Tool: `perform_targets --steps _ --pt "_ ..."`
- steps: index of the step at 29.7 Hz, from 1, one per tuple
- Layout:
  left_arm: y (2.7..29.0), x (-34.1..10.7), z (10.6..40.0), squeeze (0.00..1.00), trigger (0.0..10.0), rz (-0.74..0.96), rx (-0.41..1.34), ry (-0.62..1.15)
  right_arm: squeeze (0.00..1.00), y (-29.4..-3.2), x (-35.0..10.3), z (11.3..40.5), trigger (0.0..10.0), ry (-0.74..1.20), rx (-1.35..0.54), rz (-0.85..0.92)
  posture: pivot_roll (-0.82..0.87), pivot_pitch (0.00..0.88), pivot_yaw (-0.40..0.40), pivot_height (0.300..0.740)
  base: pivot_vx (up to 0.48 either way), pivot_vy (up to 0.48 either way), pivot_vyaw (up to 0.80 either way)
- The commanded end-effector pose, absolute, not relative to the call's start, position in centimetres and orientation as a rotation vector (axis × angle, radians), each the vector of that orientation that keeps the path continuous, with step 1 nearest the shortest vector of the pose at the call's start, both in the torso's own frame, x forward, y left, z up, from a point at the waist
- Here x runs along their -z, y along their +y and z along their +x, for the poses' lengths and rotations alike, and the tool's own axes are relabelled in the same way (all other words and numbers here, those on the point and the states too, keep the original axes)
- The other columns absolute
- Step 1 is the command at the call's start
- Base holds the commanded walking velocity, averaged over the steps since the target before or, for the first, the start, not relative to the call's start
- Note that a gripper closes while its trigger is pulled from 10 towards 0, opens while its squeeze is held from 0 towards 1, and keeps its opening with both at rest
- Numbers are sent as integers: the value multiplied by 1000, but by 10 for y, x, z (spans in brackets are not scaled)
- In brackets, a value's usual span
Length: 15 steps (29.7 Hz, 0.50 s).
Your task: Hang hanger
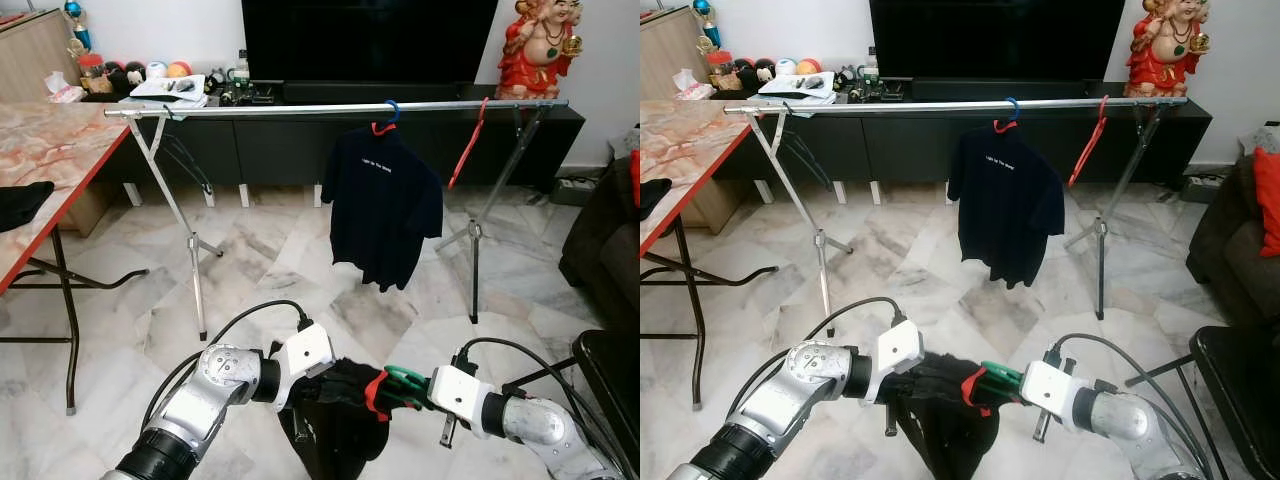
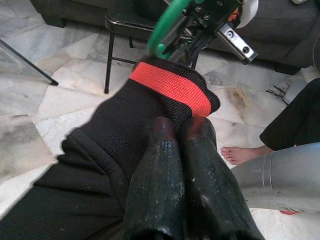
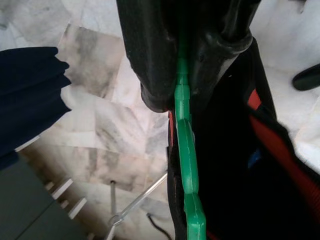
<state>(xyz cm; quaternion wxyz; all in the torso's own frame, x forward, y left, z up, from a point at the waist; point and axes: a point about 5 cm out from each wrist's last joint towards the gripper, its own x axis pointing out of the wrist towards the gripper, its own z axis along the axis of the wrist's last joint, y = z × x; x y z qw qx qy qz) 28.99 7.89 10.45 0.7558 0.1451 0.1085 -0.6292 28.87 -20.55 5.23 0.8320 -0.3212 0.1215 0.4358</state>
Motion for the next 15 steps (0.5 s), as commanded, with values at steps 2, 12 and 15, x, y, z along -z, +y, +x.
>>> perform_targets --steps 2,12,15 --pt "76 -104 284 220 0 342 1433 259 0 -209 -65 300 0 189 -825 -648 -10 57 -11 740 0 0 0" --pt "90 -81 279 216 0 531 1422 397 0 -196 -91 316 0 66 -800 -609 -11 56 -12 740 0 0 0" --pt "89 -79 283 216 0 557 1376 380 0 -194 -91 317 0 60 -810 -613 -10 56 -13 740 0 0 0"
